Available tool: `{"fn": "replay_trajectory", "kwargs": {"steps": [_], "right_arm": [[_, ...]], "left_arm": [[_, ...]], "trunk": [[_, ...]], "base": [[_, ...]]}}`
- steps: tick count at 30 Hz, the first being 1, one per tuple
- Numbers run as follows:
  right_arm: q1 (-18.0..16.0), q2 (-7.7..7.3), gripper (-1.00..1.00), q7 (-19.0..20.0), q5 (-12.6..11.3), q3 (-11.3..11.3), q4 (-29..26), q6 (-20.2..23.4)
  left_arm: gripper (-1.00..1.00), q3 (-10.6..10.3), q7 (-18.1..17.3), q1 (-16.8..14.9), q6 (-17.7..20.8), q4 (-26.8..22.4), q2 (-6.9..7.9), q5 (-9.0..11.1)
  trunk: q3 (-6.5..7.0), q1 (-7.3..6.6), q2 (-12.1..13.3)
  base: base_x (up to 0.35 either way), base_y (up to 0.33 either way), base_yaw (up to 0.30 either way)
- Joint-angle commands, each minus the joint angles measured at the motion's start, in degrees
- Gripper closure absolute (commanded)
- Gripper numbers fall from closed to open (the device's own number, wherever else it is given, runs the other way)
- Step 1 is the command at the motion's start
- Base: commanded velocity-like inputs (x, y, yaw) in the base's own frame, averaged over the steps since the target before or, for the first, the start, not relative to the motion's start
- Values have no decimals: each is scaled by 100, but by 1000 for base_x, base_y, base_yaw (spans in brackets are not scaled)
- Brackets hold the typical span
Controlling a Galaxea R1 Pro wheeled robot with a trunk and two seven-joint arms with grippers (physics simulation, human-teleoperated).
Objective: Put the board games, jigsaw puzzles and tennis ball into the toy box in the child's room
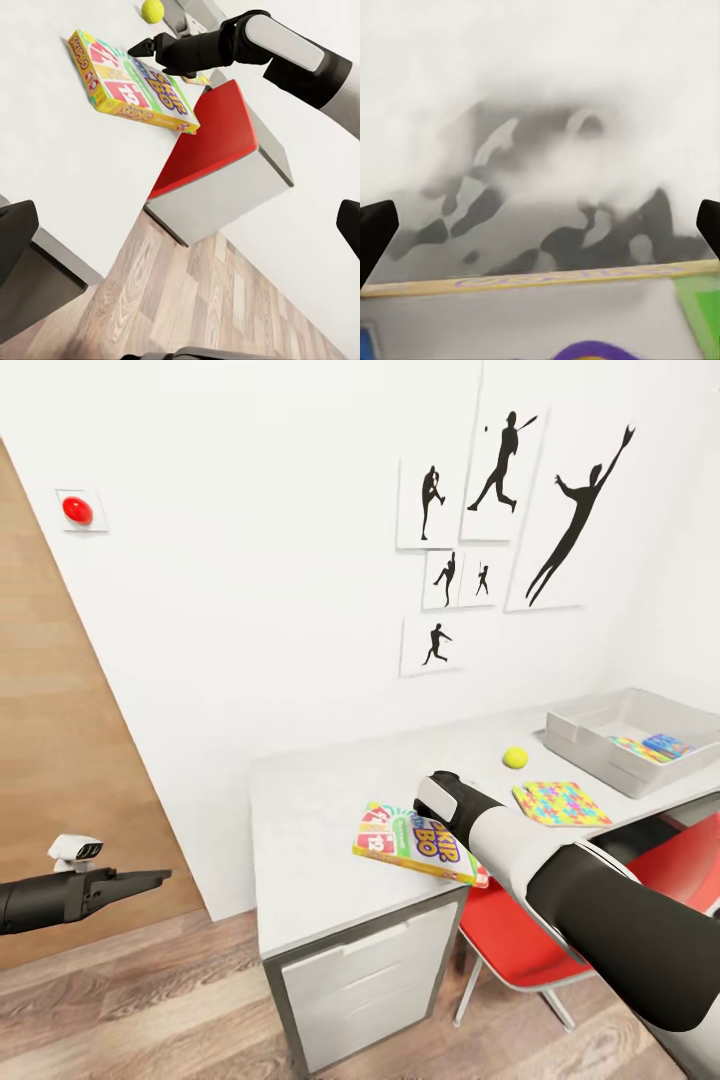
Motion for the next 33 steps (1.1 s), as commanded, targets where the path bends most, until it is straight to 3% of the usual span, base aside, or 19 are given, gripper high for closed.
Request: {"fn": "replay_trajectory", "kwargs": {"steps": [1, 33], "right_arm": [[-5, -2, -100, -25, -26, 40, -8, 40], [-5, -2, -100, -25, -26, 40, -8, 40]], "left_arm": [[-100, 0, -24, -2, 61, -1, 2, -4], [-100, 0, -24, -6, 61, -1, 1, -4]], "trunk": [[-6, -1, -3], [-6, -1, -3]], "base": [[-27, 11, 0], [-49, 18, 0]]}}
